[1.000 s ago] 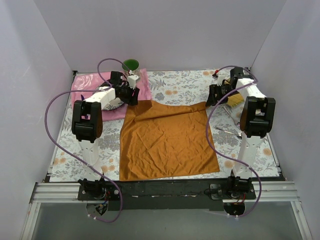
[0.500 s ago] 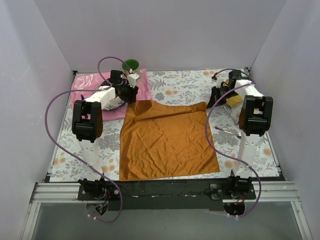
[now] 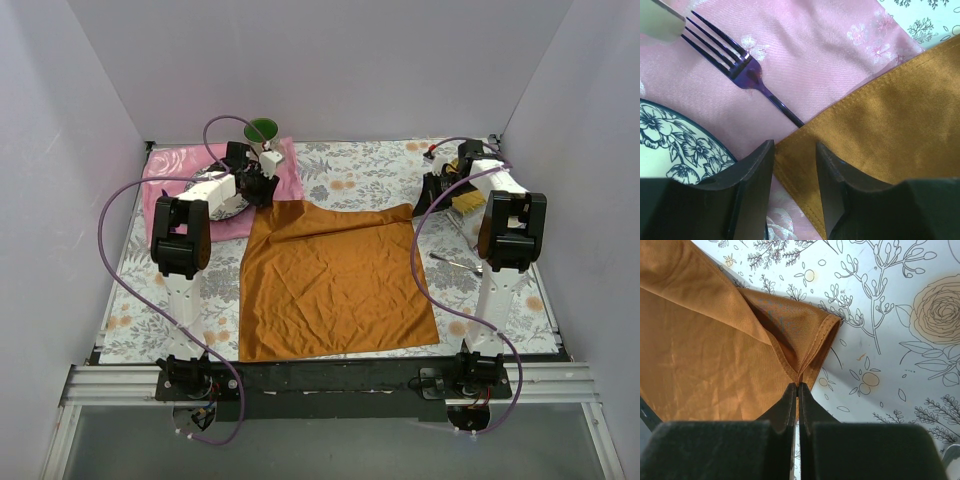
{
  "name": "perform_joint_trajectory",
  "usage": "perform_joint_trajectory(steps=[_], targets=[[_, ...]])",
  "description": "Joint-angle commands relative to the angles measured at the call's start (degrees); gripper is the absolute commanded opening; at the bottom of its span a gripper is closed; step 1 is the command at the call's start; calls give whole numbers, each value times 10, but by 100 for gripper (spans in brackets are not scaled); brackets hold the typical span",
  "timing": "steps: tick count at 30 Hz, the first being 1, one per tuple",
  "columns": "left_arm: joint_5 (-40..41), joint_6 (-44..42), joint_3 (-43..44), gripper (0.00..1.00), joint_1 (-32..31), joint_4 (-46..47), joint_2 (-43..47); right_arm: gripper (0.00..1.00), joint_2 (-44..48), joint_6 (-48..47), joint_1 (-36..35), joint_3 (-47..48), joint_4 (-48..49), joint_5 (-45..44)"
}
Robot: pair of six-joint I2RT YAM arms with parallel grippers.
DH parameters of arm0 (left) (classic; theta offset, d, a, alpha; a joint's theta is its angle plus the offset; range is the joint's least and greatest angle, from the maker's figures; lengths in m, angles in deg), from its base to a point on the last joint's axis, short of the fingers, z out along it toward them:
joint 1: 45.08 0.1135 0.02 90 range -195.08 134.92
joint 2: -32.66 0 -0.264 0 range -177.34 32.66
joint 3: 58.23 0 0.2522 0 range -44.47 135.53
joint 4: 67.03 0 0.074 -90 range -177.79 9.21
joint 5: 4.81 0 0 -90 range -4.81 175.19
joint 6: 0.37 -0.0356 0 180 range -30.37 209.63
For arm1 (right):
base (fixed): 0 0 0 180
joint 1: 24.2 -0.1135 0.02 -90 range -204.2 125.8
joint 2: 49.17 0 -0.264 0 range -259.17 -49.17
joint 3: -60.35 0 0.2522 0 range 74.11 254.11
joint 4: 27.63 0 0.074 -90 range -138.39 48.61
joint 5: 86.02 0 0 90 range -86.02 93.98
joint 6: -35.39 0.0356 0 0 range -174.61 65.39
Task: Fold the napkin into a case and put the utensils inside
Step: Pick up the flattened napkin from the center of the board.
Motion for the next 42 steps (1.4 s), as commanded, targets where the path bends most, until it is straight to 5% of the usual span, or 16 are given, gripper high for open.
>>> perform_joint_trajectory(steps=[1,11,29,39,42], targets=[[7,-11,23,39,0,-2,-2,1,22,8,6,13,3,25],[13,-5,24,43,0,-11,-3,1,32,9,12,9,2,30],[-24,5,22,0,0,-10,25,1,44,22,17,26,5,70],[0,1,-4,0,1,24,57,1,27,43,17,61,12,67],[22,16,26,23,1,-11,30,1,27,42,17,59,11,65]])
